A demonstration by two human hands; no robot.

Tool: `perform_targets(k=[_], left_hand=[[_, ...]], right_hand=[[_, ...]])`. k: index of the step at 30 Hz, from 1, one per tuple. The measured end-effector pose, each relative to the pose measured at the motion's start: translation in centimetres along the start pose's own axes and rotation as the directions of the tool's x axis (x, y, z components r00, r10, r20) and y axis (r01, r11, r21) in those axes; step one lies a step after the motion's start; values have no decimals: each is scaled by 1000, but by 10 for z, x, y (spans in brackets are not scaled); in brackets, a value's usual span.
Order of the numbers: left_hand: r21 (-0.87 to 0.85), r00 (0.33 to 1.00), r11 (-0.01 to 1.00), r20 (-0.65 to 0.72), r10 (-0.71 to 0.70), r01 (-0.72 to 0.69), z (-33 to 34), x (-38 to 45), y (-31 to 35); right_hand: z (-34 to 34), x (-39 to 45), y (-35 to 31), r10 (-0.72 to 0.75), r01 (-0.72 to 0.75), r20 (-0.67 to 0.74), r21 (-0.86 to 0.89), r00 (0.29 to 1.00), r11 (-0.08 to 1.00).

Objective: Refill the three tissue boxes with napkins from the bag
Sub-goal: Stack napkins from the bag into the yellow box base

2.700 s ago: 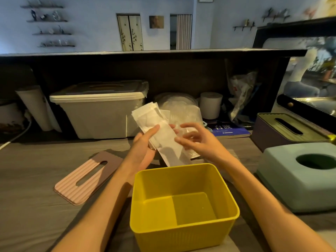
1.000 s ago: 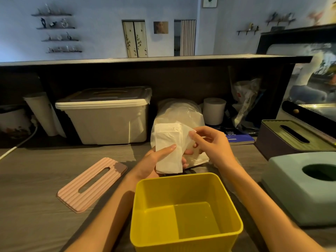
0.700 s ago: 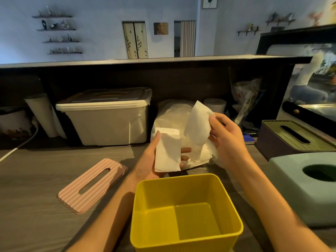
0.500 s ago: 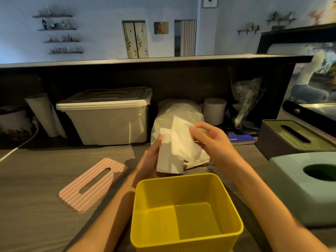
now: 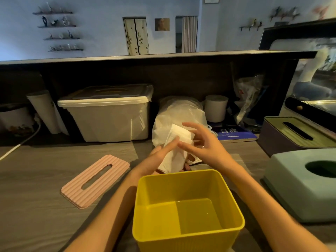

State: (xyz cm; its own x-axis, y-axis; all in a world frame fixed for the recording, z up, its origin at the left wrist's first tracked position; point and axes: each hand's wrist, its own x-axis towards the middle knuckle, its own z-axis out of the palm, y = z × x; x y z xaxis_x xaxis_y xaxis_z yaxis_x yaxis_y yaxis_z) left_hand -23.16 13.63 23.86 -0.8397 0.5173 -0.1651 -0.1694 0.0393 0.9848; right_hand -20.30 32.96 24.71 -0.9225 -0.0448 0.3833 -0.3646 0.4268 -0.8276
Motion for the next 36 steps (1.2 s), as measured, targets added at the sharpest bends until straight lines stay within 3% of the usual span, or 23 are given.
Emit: perform_targets(k=[3,7,10,13,17,21,25,29,36], left_hand=[[80,997,995,60,58,-63,-3,-4,4],[390,975,899,-18,223,-199,-11,-13,7],[450,941,855,-84,327,-257,-12,-13,-3],[528,938,812,-77,337,-248,-8,-12,-14],[470,954,857,-90,286,-213,-5,-8,-22],[260,952,951,-205,226,-169,-1,-8,-25],[206,895,956,-353,274,-211,14,-6,-24],[73,861,967,-442,251,-244,22,3,-21],[170,801,949,-509,315,-266,17,10,-21]], right_hand=[[-4,-4,0,6,-11,93,51,996,999],[-6,-12,10,17,-19,26,77,1000,997],[-4,-23,23,58,-58,7,106,998,993],[4,-30,33,102,-103,12,175,995,979],[17,-34,33,109,-103,-24,167,994,981],[19,-36,30,-7,13,-46,139,999,990],[27,-34,29,-17,9,36,206,999,978],[31,-31,30,-16,19,-14,221,1000,975],[35,-31,23,-54,55,-13,158,998,986]])
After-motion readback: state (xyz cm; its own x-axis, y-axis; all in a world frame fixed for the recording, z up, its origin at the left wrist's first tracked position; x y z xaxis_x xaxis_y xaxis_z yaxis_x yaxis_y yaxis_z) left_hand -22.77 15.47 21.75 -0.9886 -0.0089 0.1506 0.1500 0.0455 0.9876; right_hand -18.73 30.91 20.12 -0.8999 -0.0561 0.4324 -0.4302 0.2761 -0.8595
